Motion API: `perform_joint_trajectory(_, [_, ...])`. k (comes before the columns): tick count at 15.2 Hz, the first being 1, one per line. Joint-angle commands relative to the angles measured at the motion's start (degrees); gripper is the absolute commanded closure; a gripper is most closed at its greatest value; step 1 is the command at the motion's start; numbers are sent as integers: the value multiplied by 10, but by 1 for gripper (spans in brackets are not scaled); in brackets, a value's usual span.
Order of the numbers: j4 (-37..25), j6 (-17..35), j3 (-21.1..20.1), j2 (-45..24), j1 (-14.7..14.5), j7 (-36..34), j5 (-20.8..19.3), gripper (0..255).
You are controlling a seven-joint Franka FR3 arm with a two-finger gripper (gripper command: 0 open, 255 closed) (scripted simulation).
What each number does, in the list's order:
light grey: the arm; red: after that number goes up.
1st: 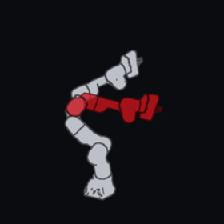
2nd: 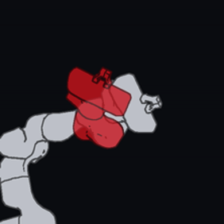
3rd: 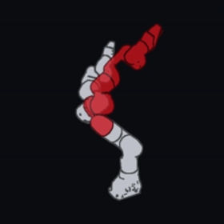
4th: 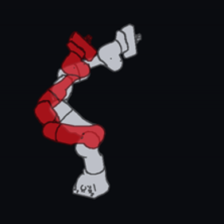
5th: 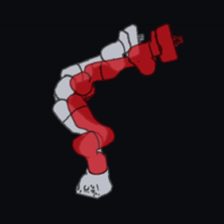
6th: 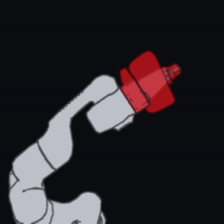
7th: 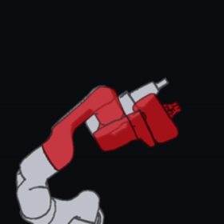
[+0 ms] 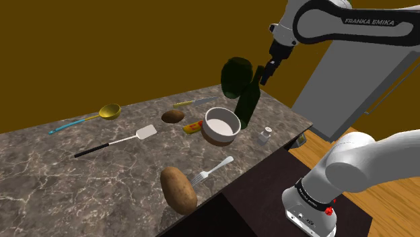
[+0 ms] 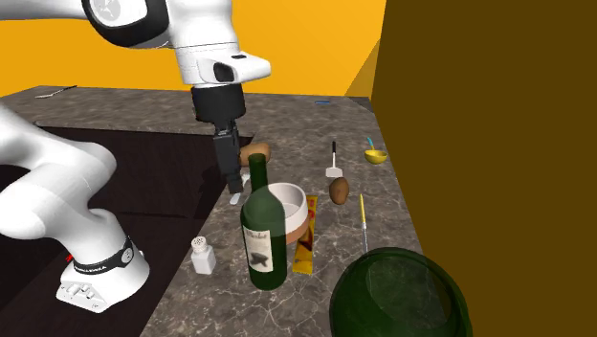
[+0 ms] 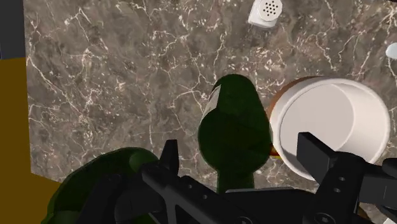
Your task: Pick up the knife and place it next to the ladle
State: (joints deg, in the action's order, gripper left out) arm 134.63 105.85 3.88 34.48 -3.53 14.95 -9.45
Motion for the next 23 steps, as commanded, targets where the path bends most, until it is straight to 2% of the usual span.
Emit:
perform_joint_trajectory(1, [-12,32,21,-42,-11,54,-2,0])
perform_joint_trajectory(6, [-55,96,61,-150,-41,181,11,0])
perform_joint_trajectory(12, [-127,147,87,-283,-70,337,52,0])
perform_joint_trajectory(19, [-233,172,78,-434,-83,509,109,0])
perform_joint_trajectory(23, [-298,174,56,-513,-81,593,130,0])
